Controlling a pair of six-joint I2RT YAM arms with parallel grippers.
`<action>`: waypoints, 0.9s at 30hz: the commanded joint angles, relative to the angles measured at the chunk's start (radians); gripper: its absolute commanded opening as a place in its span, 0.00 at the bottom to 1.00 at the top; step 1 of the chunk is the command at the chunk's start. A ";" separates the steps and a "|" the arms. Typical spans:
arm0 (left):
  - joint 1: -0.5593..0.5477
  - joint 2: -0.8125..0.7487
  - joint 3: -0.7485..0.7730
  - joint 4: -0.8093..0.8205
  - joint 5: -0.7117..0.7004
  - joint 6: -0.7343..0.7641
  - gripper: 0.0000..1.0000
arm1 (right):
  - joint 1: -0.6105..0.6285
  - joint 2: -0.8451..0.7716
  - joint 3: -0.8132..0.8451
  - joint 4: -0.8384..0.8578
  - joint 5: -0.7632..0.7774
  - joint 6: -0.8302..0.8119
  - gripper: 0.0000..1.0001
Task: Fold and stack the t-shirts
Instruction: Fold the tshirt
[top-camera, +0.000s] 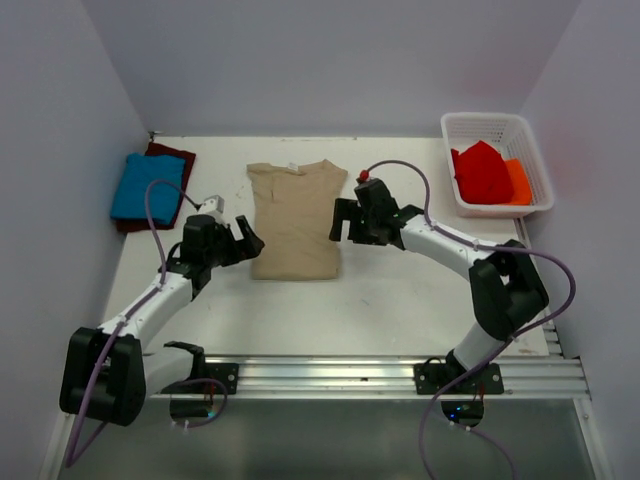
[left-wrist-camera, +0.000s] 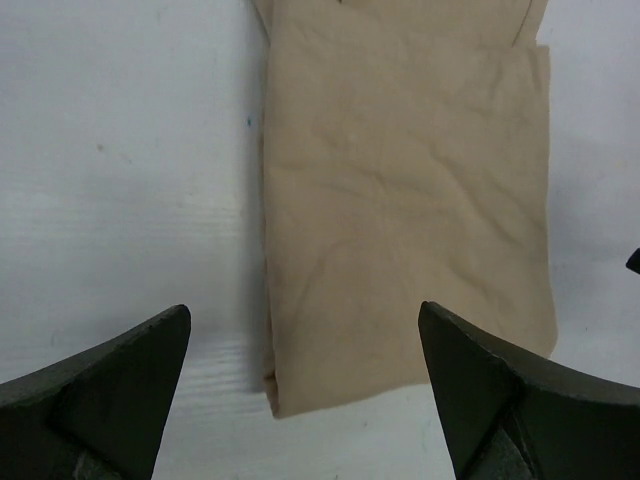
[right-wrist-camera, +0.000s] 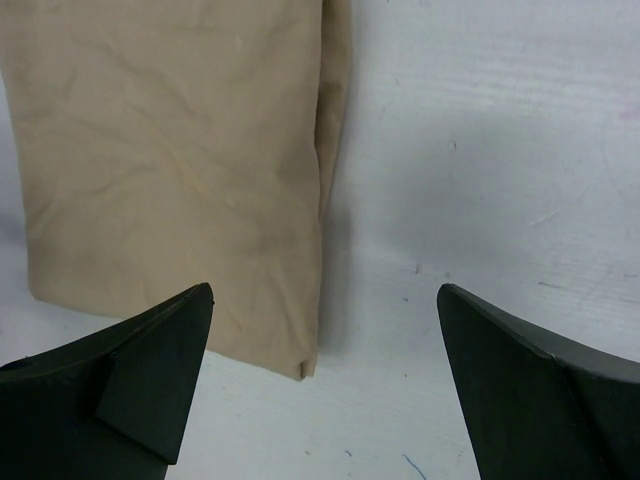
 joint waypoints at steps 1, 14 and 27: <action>0.000 0.011 -0.031 -0.055 0.162 -0.016 1.00 | -0.005 -0.009 -0.066 0.099 -0.125 0.075 0.99; 0.107 0.188 -0.177 0.214 0.496 -0.090 0.96 | -0.010 0.035 -0.219 0.305 -0.322 0.210 0.97; 0.124 0.262 -0.275 0.269 0.556 -0.107 0.79 | -0.011 0.046 -0.379 0.458 -0.352 0.348 0.69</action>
